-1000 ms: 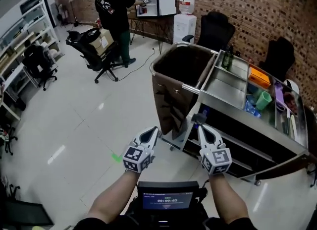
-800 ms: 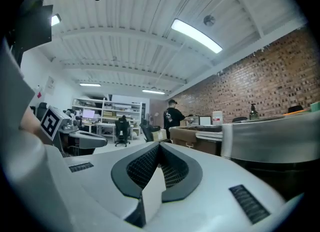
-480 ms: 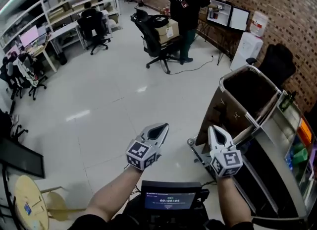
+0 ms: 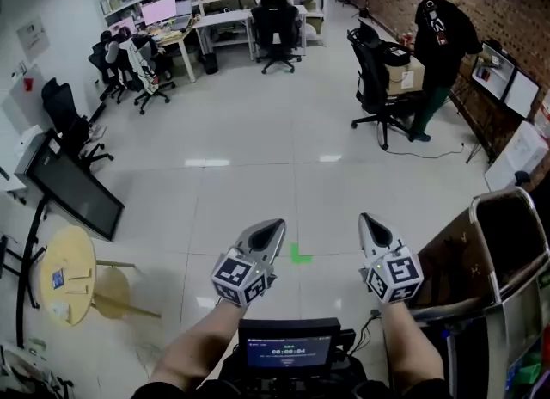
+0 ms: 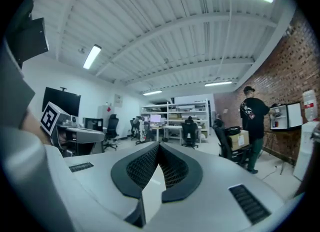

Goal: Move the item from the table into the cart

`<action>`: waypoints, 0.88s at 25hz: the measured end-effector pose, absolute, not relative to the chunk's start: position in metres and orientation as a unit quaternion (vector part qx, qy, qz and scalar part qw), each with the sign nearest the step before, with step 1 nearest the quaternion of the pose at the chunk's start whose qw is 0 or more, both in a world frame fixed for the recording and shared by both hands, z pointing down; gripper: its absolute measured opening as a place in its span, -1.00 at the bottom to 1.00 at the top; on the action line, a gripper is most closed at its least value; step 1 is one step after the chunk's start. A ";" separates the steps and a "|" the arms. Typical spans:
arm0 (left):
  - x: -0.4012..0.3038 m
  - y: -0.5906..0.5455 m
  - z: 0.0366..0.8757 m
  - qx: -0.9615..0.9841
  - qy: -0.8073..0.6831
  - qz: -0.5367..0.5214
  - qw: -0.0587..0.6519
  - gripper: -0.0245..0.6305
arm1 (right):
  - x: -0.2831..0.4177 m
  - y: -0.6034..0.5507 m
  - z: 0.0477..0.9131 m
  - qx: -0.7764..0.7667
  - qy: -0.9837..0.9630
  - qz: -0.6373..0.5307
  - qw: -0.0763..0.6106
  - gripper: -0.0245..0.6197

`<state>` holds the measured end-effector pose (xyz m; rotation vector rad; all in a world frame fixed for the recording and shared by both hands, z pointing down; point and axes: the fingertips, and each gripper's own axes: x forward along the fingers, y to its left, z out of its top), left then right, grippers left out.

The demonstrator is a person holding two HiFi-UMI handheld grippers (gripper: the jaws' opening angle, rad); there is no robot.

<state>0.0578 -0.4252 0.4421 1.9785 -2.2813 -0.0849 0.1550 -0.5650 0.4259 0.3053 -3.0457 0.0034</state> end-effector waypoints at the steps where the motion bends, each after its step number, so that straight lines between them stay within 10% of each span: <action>1: 0.036 -0.403 0.439 0.642 -0.763 -0.034 0.060 -0.93 | 0.126 -0.545 0.421 0.080 -0.996 0.000 0.038 -0.92; 22: -0.313 0.087 0.410 0.339 -0.940 -0.028 0.010 -0.93 | -0.343 -0.076 0.378 -0.258 -0.966 -0.007 0.016 -0.92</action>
